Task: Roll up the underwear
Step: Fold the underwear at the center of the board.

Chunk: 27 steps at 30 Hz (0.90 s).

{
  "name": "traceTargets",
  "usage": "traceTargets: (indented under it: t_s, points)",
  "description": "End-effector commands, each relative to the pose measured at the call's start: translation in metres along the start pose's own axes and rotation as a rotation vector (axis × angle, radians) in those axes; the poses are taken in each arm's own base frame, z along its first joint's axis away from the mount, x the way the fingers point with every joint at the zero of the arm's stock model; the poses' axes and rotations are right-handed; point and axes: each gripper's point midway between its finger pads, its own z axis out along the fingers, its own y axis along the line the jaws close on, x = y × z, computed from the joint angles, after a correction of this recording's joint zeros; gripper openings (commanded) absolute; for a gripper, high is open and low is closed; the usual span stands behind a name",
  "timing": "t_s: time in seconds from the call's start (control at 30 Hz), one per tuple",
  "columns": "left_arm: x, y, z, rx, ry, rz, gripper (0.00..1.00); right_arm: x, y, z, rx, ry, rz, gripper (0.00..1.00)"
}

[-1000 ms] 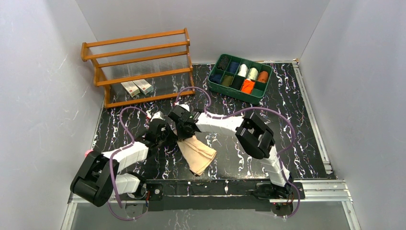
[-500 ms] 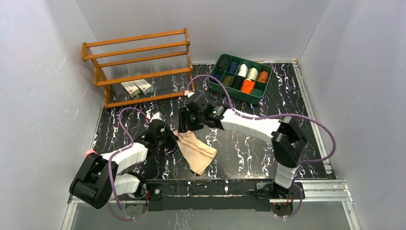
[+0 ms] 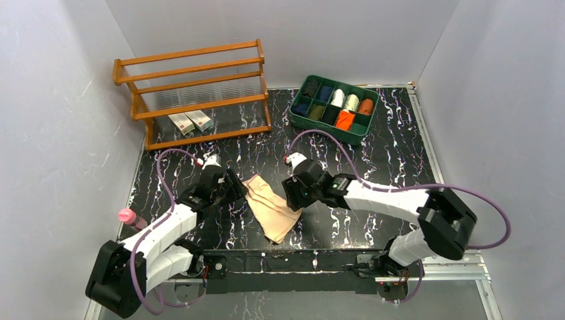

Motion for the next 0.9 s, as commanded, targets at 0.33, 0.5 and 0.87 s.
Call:
traceTargets:
  t_s: [0.33,0.5,0.87]
  points:
    - [-0.023,-0.045,0.007,0.113,-0.003,-0.111,0.62,-0.037,0.018,-0.024,-0.165,-0.317,-0.241,0.62]
    - [-0.025,-0.046,0.016,0.096,0.005,-0.124,0.61,-0.027,0.025,-0.023,-0.224,-0.315,-0.247,0.6]
    - [-0.018,-0.043,0.029,0.084,0.048,-0.137,0.53,-0.013,0.028,-0.018,-0.253,-0.268,-0.271,0.58]
